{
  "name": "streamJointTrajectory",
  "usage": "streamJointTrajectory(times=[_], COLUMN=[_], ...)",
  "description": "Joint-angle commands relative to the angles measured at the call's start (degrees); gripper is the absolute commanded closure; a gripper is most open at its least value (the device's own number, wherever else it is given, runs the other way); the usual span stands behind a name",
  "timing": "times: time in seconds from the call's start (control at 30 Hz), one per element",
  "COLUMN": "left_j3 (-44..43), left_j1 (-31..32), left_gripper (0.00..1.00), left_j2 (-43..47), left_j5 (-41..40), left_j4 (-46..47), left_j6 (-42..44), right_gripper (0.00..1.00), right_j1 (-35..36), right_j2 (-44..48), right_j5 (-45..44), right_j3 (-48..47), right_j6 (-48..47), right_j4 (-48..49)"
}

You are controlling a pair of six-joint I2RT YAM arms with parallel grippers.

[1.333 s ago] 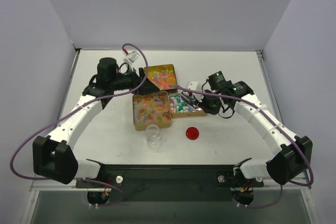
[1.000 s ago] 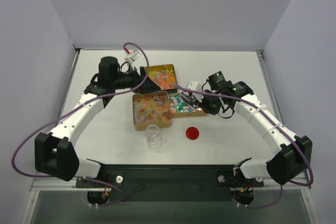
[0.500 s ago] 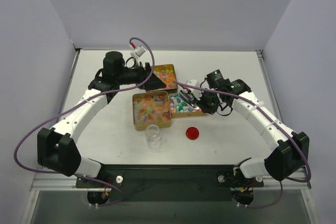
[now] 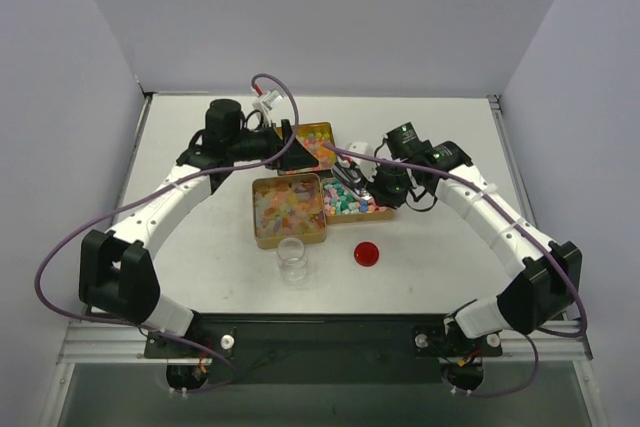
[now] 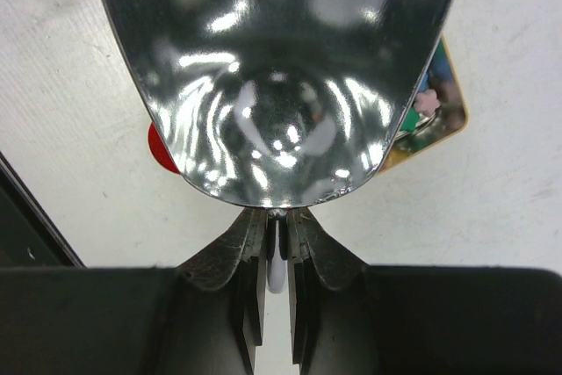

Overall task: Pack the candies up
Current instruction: Pick up the spatula from the center of the board.

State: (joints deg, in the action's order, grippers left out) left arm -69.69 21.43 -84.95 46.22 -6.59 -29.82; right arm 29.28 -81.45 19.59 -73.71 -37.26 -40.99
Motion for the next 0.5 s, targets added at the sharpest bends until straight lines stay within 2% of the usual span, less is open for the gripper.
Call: streamJointTrajectory(times=[0.0,0.4,0.47], left_j3=[-3.0,-4.9,-5.9], left_j1=[1.1,3.0,2.6], left_gripper=[0.15,0.15,0.16], left_j2=[-2.4,-5.6,-4.9], left_j5=[-3.0,-3.9,-7.0], left_j4=[1.8,1.8,-1.2], left_j6=[-0.6,-2.8,-0.9], right_gripper=[1.00,1.00,1.00], right_j1=[1.9,3.7,3.7], right_j2=[-2.1,-5.3,-5.0], right_j5=[0.5,-1.7,-2.7], right_j3=[-4.8,-6.8,-5.8], right_j6=[0.0,-1.1,-2.2], right_j4=[-0.6,0.2,0.2])
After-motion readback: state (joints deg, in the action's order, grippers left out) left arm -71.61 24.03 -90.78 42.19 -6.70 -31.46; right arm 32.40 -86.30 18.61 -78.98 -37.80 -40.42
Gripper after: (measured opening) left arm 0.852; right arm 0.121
